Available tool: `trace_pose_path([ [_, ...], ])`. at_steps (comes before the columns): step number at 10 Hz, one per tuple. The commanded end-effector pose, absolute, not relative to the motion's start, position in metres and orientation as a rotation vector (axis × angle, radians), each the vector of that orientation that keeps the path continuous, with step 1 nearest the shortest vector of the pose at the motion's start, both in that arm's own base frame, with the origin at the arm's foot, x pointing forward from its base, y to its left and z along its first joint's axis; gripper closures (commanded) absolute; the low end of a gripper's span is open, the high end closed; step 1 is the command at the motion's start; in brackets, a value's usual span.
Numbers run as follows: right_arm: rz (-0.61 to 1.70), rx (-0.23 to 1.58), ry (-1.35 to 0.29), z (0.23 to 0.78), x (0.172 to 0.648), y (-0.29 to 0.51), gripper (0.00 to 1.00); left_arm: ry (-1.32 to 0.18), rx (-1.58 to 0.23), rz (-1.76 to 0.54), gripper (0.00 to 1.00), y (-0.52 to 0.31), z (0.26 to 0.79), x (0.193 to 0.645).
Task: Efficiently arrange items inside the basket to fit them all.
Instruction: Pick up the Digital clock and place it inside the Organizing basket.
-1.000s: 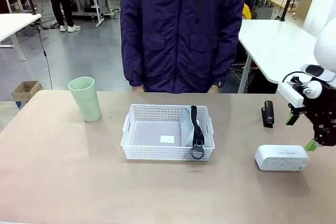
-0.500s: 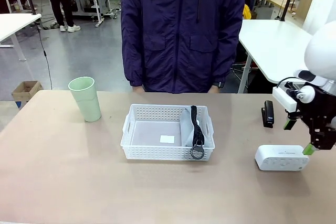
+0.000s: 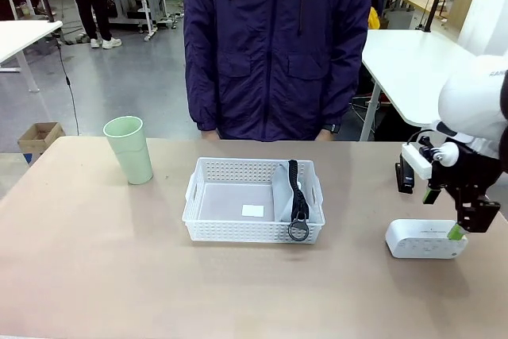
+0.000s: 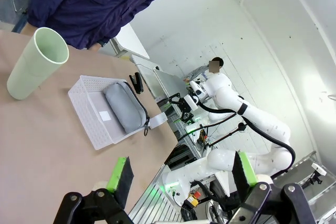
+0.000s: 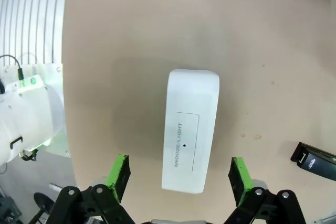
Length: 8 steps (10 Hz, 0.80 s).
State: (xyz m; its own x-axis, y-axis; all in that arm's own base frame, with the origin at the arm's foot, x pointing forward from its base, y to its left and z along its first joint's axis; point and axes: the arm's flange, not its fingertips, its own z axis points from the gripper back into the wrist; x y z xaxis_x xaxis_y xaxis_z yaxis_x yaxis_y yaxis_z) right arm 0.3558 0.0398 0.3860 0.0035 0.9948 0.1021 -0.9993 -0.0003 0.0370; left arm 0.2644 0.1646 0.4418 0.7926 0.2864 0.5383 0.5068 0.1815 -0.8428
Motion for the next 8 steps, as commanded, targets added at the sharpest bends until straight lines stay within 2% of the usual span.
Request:
trace_pose_path([
  [1,1.529,0.118,-0.034,0.350,0.345,0.037,0.00,-0.717,-1.422,-0.192,0.00,0.165,0.443,0.264],
  [7,1.567,0.139,0.092,0.308,0.352,0.049,0.00,-0.717,-1.422,-0.192,0.00,0.165,0.443,0.264],
  [8,1.549,0.093,0.110,0.300,0.353,0.051,0.00,-0.717,-1.422,-0.192,0.00,0.165,0.443,0.264],
])
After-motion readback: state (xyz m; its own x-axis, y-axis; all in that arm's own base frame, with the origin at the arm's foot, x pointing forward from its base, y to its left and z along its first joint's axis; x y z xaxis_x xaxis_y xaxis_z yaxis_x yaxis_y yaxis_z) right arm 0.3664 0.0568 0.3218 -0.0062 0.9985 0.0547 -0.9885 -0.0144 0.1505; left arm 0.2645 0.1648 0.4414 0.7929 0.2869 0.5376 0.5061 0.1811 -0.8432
